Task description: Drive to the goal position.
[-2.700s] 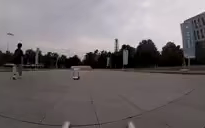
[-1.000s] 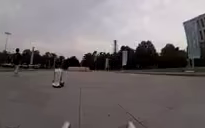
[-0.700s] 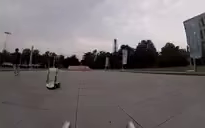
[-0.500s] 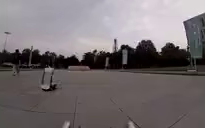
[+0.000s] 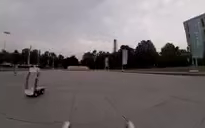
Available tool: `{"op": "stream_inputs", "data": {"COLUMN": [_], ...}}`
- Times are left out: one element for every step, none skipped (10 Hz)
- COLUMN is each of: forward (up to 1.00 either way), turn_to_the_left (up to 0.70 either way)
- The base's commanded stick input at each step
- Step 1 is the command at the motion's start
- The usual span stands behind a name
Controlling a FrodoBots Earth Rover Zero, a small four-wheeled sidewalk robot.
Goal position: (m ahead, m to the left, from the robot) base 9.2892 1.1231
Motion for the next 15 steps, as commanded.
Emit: {"op": "stream_inputs", "data": {"forward": [0.6,0.6,0.6,0.6,0.6,0.6,0.6,0.6,0.6,0.6,0.6,0.6,0.6,0.6,0.6], "turn_to_the_left": [0.0,0.0,0.15,0.15,0.15,0.15,0.15,0.15,0.15,0.15,0.15,0.15,0.15,0.15,0.15]}}
